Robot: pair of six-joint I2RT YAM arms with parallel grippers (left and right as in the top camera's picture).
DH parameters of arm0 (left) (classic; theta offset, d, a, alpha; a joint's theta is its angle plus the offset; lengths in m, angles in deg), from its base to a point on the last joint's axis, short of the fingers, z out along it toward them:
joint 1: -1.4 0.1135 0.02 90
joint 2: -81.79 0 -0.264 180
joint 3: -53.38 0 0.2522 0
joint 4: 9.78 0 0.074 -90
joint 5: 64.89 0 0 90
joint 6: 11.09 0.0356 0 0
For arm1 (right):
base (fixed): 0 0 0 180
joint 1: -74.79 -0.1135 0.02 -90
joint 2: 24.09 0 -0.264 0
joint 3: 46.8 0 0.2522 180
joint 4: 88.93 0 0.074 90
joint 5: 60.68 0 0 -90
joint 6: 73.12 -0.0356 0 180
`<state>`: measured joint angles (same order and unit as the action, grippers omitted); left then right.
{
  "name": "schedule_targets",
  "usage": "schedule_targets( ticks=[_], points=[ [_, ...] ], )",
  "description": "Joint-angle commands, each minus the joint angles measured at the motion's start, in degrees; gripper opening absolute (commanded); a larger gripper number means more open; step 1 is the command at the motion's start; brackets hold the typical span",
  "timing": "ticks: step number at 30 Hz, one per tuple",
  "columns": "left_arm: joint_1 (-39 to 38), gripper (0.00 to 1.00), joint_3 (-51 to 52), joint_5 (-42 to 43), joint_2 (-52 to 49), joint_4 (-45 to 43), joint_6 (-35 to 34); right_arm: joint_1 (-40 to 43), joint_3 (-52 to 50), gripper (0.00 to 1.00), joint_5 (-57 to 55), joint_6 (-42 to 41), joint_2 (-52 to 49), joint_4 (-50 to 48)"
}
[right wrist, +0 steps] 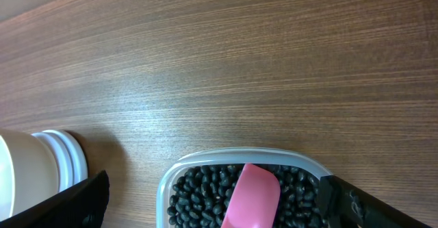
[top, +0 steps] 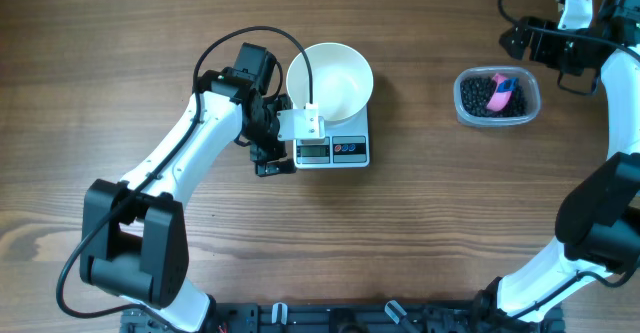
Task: Scoop item into bowl and weigh 150g on scale
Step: 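Move the left gripper back to hover beside the scale display, then lower the right gripper into the tub and grasp the scoop handle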
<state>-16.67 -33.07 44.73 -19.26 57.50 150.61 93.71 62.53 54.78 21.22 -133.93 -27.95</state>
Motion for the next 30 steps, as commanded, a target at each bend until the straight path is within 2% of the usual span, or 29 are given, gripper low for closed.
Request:
schedule_targets(
  ticks=[1,22,25,27,30],
  points=[
    [-0.2,1.00,0.0,1.6,-0.3,0.0,0.0,-0.3,0.9,1.00,-0.1,0.0,-1.1,-0.1],
    [-0.2,1.00,0.0,1.6,-0.3,0.0,0.0,-0.3,0.9,1.00,-0.1,-0.1,-1.1,-0.1],
    [-0.2,1.00,0.0,1.6,-0.3,0.0,0.0,-0.2,0.9,1.00,-0.1,-5.0,-1.0,-0.1],
    [-0.2,1.00,0.0,1.6,-0.3,0.0,0.0,-0.2,1.0,1.00,-0.1,-4.8,-0.9,1.1],
    [-0.2,1.00,0.0,1.6,-0.3,0.0,0.0,-0.3,1.7,1.00,0.0,-4.6,1.2,8.0]
  ],
)
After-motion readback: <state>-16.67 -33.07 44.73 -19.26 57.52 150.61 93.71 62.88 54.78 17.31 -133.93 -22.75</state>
